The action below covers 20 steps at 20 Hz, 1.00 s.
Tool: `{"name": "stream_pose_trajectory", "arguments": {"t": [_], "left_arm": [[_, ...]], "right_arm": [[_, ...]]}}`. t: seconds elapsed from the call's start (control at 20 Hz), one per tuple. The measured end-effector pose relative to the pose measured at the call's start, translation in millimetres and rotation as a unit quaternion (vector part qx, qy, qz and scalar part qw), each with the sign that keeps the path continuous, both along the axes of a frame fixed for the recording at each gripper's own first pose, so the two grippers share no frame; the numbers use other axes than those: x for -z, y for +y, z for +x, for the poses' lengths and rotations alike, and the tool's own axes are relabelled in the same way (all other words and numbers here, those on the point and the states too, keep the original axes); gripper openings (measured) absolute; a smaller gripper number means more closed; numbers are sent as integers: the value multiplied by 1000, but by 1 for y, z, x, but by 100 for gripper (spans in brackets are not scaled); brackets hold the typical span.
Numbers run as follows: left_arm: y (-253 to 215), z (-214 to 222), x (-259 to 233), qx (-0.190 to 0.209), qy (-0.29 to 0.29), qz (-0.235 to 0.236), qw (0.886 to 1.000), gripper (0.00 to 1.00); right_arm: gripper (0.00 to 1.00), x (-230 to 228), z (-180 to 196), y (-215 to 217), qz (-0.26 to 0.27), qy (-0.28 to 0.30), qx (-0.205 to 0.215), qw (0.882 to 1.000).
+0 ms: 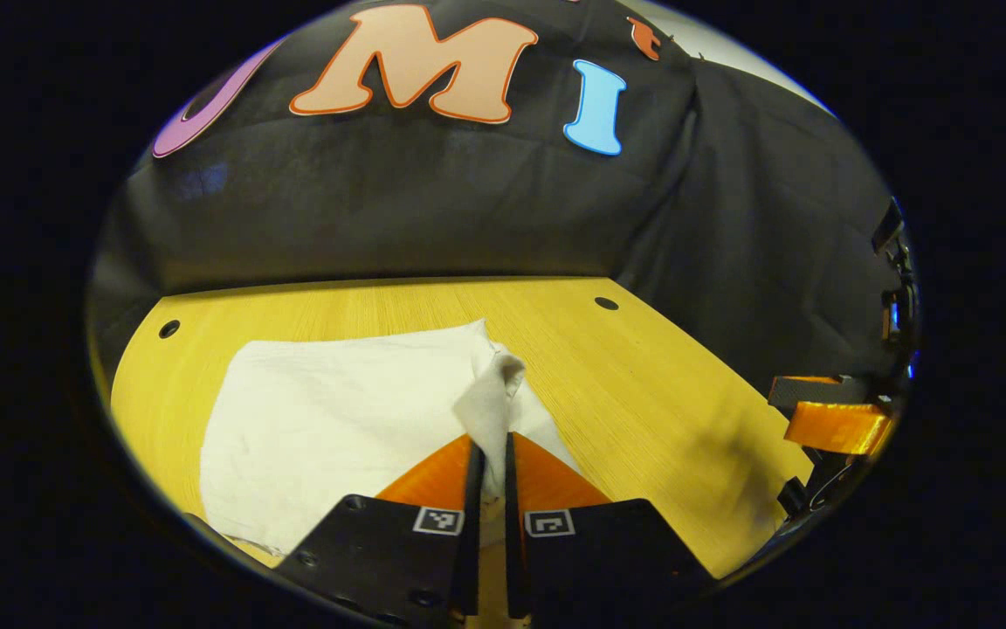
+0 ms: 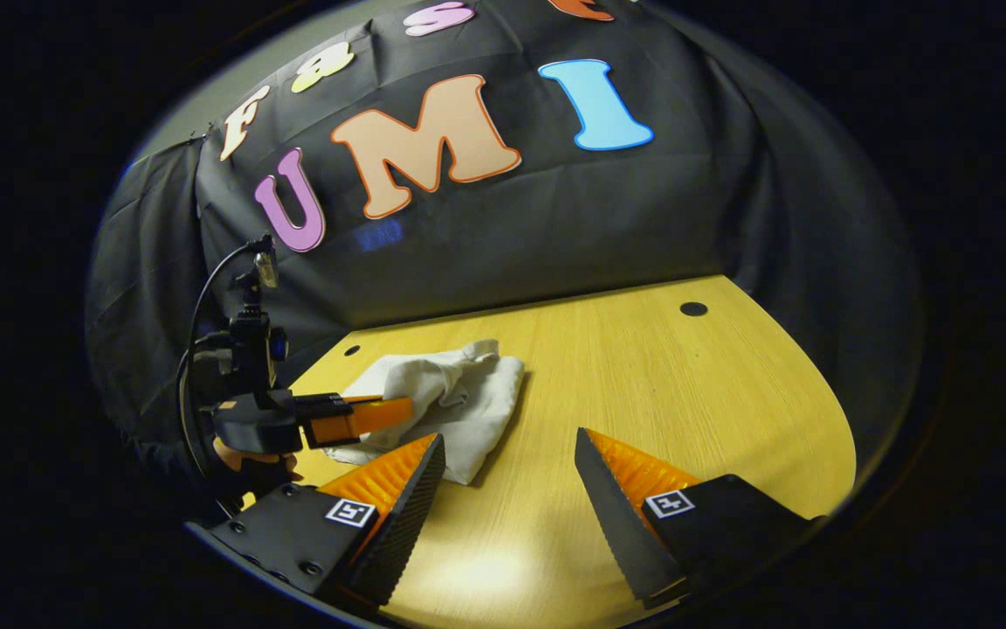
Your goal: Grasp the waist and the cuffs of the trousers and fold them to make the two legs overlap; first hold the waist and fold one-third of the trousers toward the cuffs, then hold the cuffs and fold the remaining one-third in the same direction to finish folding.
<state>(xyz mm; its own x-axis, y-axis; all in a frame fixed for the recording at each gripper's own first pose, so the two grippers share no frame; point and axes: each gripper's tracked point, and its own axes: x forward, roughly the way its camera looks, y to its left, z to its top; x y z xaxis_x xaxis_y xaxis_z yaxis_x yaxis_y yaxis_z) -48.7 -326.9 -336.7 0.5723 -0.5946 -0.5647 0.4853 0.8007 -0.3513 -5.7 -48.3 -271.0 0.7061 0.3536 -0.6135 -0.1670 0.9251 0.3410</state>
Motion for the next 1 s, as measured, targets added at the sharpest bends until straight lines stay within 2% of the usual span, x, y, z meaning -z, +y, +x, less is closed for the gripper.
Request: {"name": "stream_pose_trajectory", "arguments": {"t": [0.05, 0.25, 0.3, 0.45, 0.6, 0.65, 0.7, 0.75, 0.9, 1.0], "left_arm": [[3, 1, -10, -1, -18, -4, 1000, 23], [59, 10, -52, -30, -100, 39, 994, 98], [77, 11, -61, -46, -115, 52, 991, 94], [140, 29, -99, -105, -158, 83, 978, 94], [193, 40, -128, -159, -168, 85, 969, 94], [212, 43, -136, -179, -169, 86, 965, 94], [230, 47, -145, -198, -172, 84, 961, 94], [247, 50, -155, -215, -174, 83, 957, 95], [289, 55, -176, -256, -207, 95, 940, 94], [309, 57, -186, -268, -226, 107, 930, 94]], "right_arm": [[96, -7, 6, 4, -3, -10, 0, 1000], [96, -60, 42, 15, -31, -104, 37, 993], [96, -72, 47, 22, -37, -123, 42, 991], [96, -106, 62, 35, -68, -175, 52, 981], [96, -141, 67, 55, -99, -226, 49, 968], [92, -152, 68, 62, -103, -239, 47, 964], [92, -162, 69, 68, -105, -252, 48, 961], [97, -170, 70, 73, -103, -259, 50, 959], [98, -187, 74, 86, -83, -271, 60, 957], [98, -194, 76, 87, -85, -277, 66, 955]]}}
